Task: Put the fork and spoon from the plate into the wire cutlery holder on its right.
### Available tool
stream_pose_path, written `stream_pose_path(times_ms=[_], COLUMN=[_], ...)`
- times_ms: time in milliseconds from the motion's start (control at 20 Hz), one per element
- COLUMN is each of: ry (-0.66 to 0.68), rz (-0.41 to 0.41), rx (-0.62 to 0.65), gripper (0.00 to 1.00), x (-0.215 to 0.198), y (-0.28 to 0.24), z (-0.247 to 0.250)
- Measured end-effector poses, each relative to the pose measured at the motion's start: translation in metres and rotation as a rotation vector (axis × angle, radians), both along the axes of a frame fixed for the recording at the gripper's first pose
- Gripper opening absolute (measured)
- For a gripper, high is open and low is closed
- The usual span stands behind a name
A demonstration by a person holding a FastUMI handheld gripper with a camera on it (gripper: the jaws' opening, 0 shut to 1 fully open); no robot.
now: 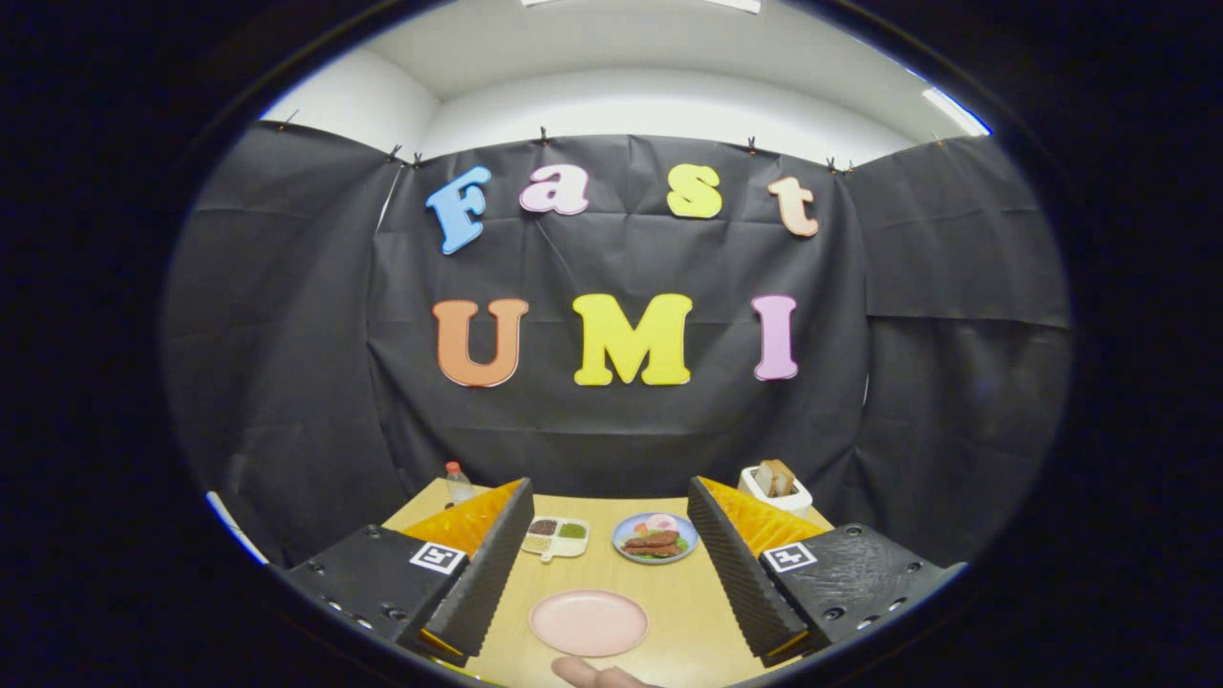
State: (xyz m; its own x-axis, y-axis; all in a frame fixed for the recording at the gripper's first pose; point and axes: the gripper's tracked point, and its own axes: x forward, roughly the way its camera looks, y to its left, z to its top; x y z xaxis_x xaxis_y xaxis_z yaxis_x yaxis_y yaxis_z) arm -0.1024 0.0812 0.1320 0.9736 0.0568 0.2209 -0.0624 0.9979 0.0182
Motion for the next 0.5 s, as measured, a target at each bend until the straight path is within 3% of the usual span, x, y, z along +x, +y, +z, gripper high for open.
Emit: stream_pose_path(times_ms=[500], ry=[0.026], rz=[-0.040], rx=[0.005], gripper=[0.97], x=[-0.006], y=[-0.020], z=[-0.014])
